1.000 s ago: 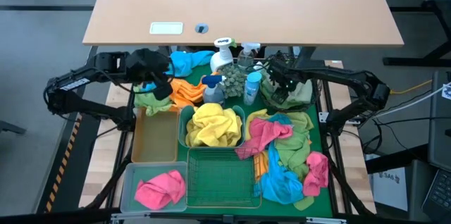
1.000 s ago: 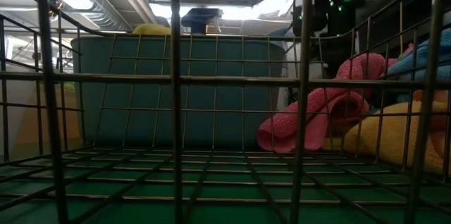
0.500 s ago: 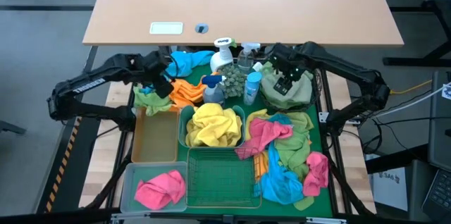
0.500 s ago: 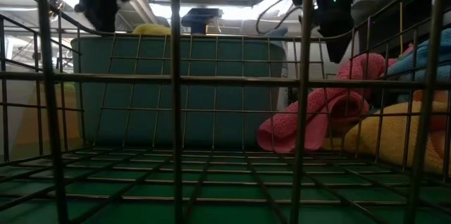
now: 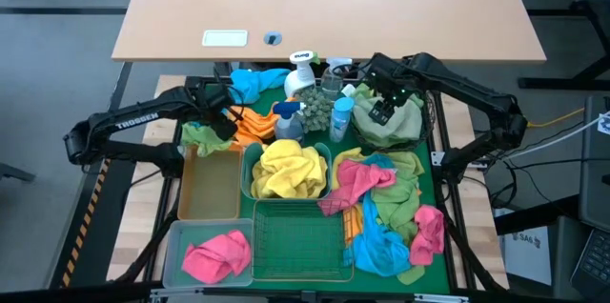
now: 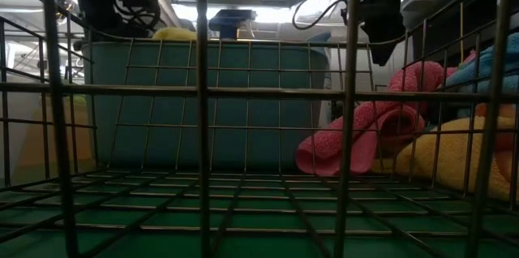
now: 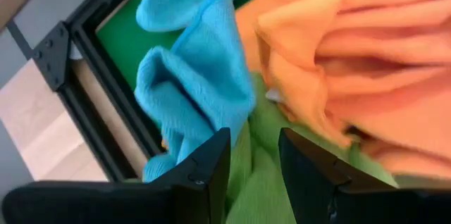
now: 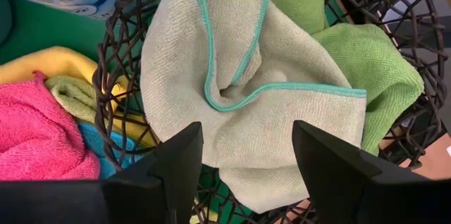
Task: Sort microfiber towel by color & place in baskets
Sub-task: Put the blue microfiber towel into the orange bin
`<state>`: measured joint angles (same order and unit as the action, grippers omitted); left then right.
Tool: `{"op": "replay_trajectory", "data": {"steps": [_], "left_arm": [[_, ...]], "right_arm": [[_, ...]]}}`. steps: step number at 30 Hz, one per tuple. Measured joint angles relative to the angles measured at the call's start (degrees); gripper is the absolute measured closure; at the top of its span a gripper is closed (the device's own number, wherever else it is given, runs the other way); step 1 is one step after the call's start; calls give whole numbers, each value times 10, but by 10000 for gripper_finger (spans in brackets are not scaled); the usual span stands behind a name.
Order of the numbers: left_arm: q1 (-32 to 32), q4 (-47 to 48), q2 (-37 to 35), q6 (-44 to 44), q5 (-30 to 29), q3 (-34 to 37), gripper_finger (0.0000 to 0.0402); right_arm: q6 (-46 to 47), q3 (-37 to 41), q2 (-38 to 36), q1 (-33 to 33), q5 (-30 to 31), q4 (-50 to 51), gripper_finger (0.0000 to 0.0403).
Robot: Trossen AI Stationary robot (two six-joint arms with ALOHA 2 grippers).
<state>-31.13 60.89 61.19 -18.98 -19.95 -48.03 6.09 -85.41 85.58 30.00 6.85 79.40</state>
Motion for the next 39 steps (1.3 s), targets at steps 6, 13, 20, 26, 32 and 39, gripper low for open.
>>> {"op": "replay_trajectory", "data": {"steps": [6,13,20,26,32,39], "left_arm": [[0,-32,0,27,-43,30,285],[-1,-82,4,31,-46,64,271],[-2,-102,20,31,-64,63,251],[-1,-107,42,30,-64,62,274],[-2,-106,55,31,-64,62,343],[-1,-105,50,31,-61,61,395]], "right_arm": [[0,0,0,0,0,0,182],[0,0,0,0,0,0,182],[-3,0,0,0,0,0,182],[-3,0,0,0,0,0,182],[-4,0,0,0,0,1,182],[-4,0,0,0,0,1,182]]}}
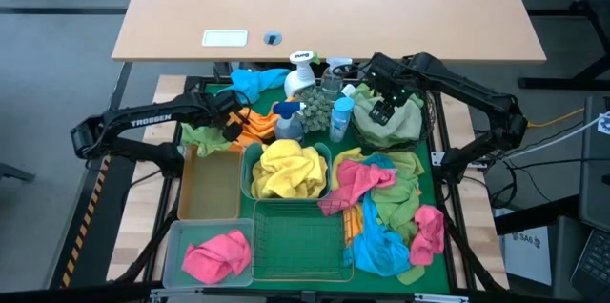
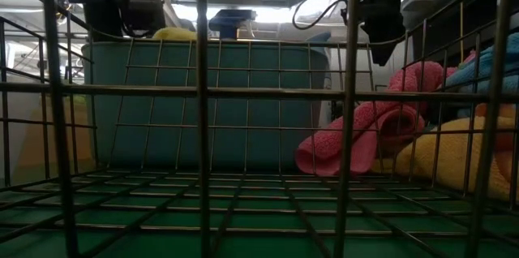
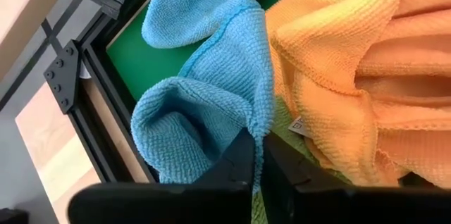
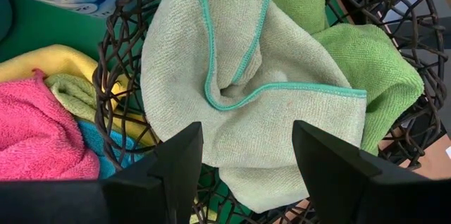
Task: Sort microfiber towel by color & place in baskets
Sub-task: Put the blue microfiber towel into the orange bin
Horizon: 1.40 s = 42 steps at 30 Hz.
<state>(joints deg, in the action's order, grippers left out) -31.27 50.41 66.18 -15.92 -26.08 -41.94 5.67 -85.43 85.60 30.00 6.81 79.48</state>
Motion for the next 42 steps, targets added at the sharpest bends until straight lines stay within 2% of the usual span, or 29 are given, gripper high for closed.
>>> {"op": "replay_trajectory", "data": {"steps": [7,17,42], "left_arm": [[9,42,-3,0,13,-57,399],[34,110,-4,1,11,-212,401],[142,121,-8,14,23,-583,401]], "right_arm": [[0,0,0,0,0,0,182],[0,0,0,0,0,0,182],[-2,0,0,0,5,0,182]]}}
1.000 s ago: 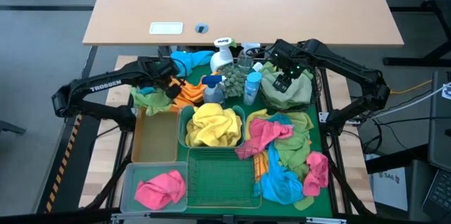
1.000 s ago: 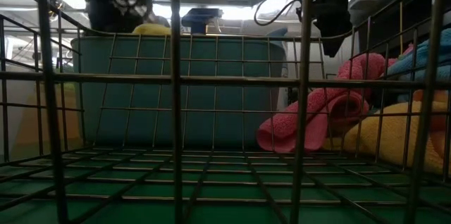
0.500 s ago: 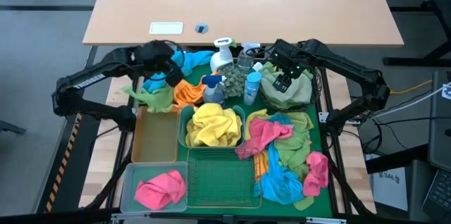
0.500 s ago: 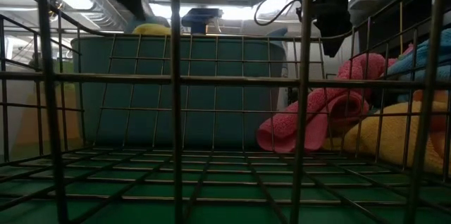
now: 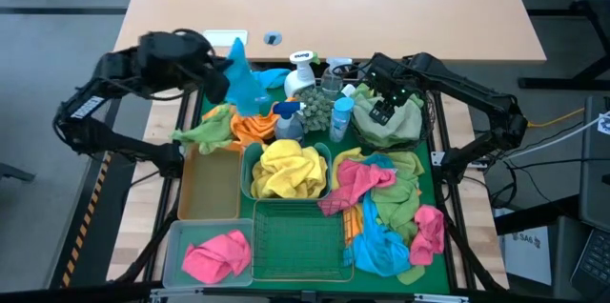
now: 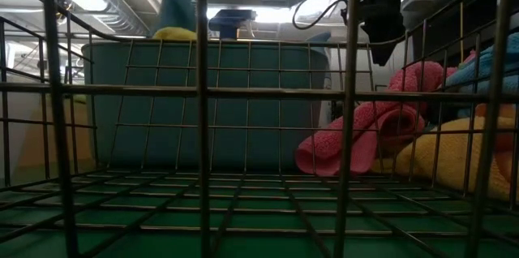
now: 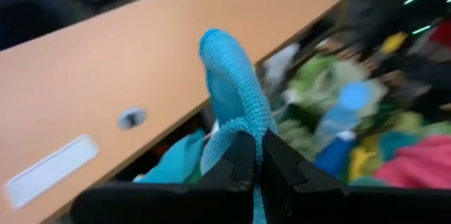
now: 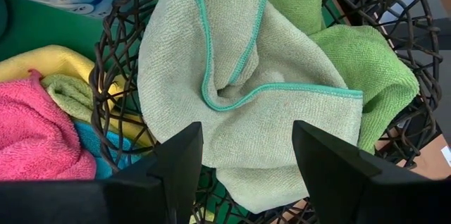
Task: Sort microfiber towel by color & place in baskets
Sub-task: Put the blue microfiber towel into the orange bin
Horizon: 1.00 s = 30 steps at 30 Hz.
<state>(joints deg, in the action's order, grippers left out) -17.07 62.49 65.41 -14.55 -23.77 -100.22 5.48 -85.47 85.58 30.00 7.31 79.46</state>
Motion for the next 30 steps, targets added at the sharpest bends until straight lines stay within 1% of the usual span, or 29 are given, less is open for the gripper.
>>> {"op": "replay_trajectory", "data": {"steps": [4,7,9,14,19,25,27,30], "left_arm": [[38,-6,0,-3,9,-41,401],[74,-14,0,-3,10,-59,401],[102,-36,0,-4,22,-60,401],[172,-102,6,-3,75,-60,402],[235,-137,16,0,83,-60,401],[290,-133,14,-4,83,-60,401],[306,-120,13,-27,83,-60,401],[328,-84,9,-83,83,-60,401]], "right_arm": [[0,0,0,0,0,0,182],[0,0,0,0,0,0,182],[0,0,0,0,0,0,182],[0,0,0,0,0,0,182],[0,0,0,0,0,1,182],[0,0,0,0,0,1,182],[0,0,0,0,-1,1,182],[0,0,0,0,-1,2,182]]}}
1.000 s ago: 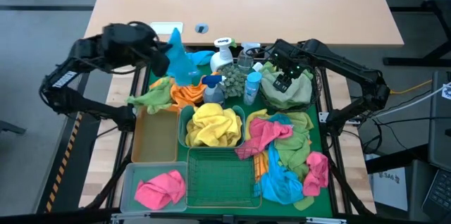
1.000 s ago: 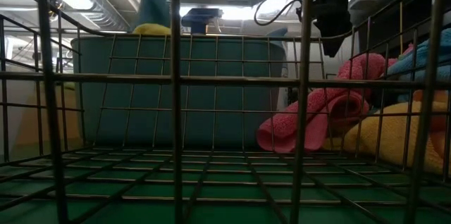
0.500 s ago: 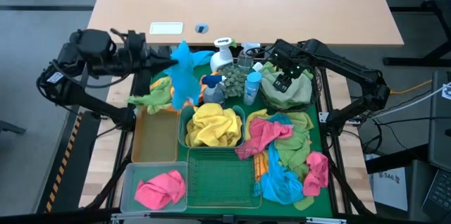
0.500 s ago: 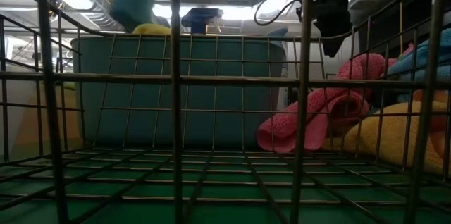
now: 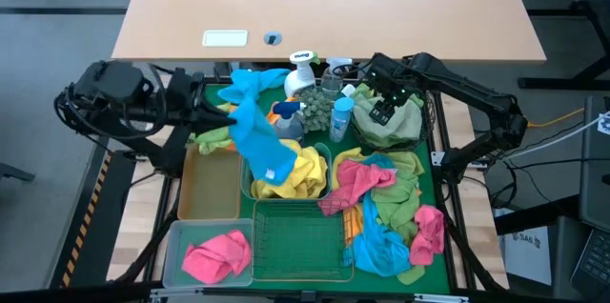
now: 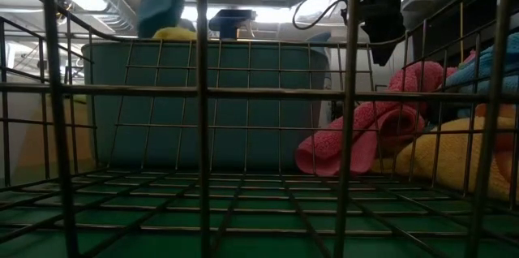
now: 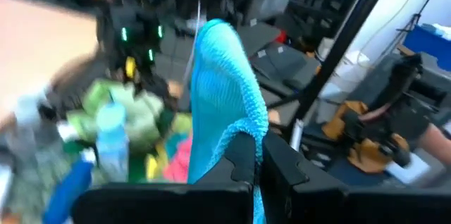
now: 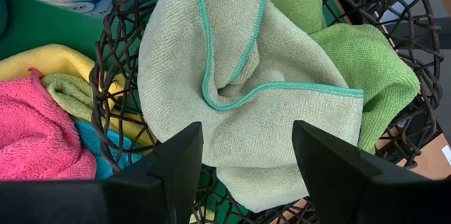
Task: Sort microfiber towel by color & place in baskets
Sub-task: Put the blue microfiber towel into the orange bin
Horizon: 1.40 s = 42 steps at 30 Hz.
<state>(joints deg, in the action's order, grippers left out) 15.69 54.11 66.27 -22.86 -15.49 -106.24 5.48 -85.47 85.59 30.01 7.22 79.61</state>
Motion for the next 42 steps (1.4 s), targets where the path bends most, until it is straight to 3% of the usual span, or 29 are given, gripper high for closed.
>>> {"op": "replay_trajectory", "data": {"steps": [8,13,24,28,42], "left_arm": [[40,195,-15,-211,-11,0,401],[48,370,-27,-352,37,2,401],[47,357,-37,-390,1,76,401],[47,359,-30,-407,29,121,401],[47,337,-28,-426,145,447,385]], "right_arm": [[0,0,0,0,-4,0,182],[0,0,0,0,-4,0,182],[0,0,0,0,-4,0,182],[0,0,0,0,-4,0,182],[0,0,0,0,-4,0,182]]}}
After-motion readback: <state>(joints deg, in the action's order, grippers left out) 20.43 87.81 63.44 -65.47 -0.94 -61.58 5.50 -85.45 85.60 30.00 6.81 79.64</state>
